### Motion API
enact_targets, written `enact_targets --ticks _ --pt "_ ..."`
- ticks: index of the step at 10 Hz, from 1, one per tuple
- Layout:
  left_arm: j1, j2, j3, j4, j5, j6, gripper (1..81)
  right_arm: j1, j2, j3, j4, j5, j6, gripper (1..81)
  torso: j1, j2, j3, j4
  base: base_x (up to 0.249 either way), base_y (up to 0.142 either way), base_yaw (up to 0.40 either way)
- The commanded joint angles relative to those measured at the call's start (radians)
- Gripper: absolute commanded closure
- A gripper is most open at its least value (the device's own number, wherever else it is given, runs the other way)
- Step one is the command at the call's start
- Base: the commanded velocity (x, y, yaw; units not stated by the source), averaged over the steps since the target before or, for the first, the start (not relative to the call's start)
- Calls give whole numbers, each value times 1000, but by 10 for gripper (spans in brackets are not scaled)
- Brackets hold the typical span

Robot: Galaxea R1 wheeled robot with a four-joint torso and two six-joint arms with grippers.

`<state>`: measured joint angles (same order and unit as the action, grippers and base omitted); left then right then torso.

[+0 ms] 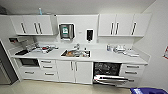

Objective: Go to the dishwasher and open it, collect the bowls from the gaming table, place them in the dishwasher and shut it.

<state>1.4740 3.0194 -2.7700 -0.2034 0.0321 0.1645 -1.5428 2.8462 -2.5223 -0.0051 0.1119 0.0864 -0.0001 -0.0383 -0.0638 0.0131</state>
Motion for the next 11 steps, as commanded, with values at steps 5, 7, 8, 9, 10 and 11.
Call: enact_targets --ticks 5,7,8,9,10,11 --pt "-47 -3 -2 -1 66 7 811 49 -12 -2 -9 -49 -2 811 0 0 0 0 182 0 0" --pt "-47 -3 -2 -1 65 7 811 49 -5 -13 -10 -49 -2 811 0 0 0 0 182 0 0" --pt "-47 -3 -2 -2 65 7 811 49 -5 -15 -10 -49 -3 811 0 0 0 0 182 0 0" --pt "-47 -2 -2 -2 65 7 811 49 -5 -15 -10 -49 -2 811 0 0 0 0 182 0 0" --pt "-47 -2 -2 -2 65 7 811 48 -5 -15 -10 -49 -2 811 0 0 0 0 182 0 0" --pt "-47 1 -2 -1 65 7 811 46 -5 -16 -9 -49 -2 811 0 0 0 0 182 0 0"
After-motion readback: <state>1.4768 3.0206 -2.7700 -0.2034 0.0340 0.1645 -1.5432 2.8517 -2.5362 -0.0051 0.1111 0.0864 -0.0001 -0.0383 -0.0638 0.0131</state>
